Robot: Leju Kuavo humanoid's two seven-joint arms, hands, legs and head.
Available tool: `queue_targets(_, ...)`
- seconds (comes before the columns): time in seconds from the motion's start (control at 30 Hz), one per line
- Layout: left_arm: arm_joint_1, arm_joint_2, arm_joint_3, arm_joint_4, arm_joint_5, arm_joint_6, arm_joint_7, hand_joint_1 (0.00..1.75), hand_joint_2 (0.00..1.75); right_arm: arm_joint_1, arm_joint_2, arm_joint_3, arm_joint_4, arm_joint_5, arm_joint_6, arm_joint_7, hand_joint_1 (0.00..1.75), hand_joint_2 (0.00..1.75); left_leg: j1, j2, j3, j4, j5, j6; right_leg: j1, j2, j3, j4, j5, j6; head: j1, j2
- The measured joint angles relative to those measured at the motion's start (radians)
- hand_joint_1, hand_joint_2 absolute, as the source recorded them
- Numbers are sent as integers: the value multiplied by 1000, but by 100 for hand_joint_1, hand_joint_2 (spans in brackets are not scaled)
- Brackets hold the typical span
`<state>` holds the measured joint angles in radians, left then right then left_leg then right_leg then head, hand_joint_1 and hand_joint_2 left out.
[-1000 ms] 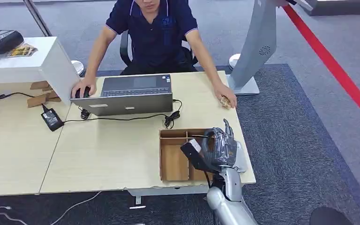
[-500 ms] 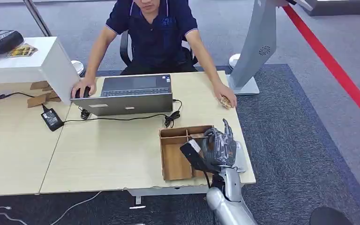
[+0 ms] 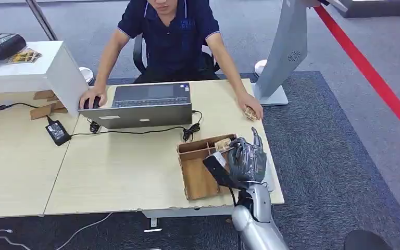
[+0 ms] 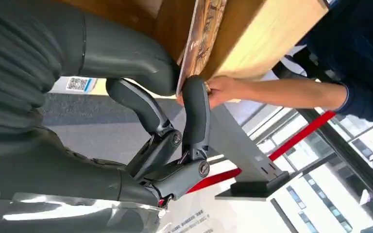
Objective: Pass the card to the sensor for recognition and then transmit it.
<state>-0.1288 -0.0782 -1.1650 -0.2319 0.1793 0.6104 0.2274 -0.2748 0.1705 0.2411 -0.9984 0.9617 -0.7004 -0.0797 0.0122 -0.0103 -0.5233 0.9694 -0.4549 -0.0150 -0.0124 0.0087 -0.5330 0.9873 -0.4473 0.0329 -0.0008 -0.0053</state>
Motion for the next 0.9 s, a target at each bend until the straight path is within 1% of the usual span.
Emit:
queue_targets(0.33,0,0,0,0,0,0,0,0,0,8,-16,-2,-74,-3,0,10,175,175,0,0,0,0,0,0,0,0,0,0,0,0,0,0)
queue_targets(0.9,0,0,0,0,0,0,0,0,0,20,-16,-7,-129,5,0,-13,175,175,0,0,0,0,0,0,0,0,0,0,0,0,0,0)
